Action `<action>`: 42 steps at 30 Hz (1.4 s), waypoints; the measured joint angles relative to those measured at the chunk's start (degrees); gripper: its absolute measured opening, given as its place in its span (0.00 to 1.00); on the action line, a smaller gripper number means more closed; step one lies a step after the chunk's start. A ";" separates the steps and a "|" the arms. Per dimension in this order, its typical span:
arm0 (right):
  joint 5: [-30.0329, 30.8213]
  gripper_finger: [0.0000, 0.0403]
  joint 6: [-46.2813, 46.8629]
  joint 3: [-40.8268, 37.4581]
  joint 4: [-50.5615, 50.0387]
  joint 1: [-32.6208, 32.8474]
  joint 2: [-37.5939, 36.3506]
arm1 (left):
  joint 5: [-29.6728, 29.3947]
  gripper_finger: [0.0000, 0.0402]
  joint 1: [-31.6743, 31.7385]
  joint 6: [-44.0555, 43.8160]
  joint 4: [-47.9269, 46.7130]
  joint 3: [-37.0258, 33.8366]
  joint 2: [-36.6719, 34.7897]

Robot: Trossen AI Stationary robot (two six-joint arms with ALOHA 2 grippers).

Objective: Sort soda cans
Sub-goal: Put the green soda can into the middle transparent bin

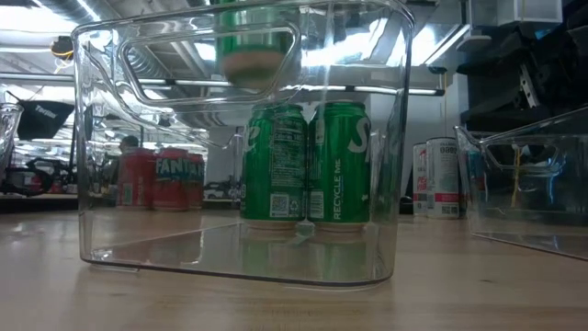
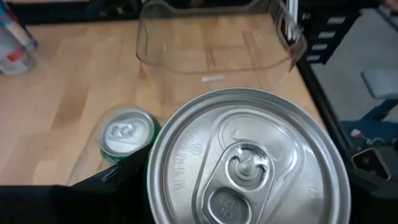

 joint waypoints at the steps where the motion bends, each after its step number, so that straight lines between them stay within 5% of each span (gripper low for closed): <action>1: 0.00 0.93 0.00 0.00 -0.02 0.00 0.00 | 0.03 0.73 0.05 -0.19 -0.09 0.00 0.74; 22: -0.02 0.93 0.19 0.02 -0.02 0.02 0.02 | -1.86 0.73 0.15 -1.64 -1.95 -0.31 9.89; 31: -0.02 0.93 0.20 0.02 -0.02 0.02 0.02 | -2.81 0.73 1.54 -4.95 8.11 -10.00 9.81; 42: 0.00 0.93 0.44 0.02 0.00 0.02 0.02 | -3.05 0.80 1.64 -4.36 10.93 -11.63 9.62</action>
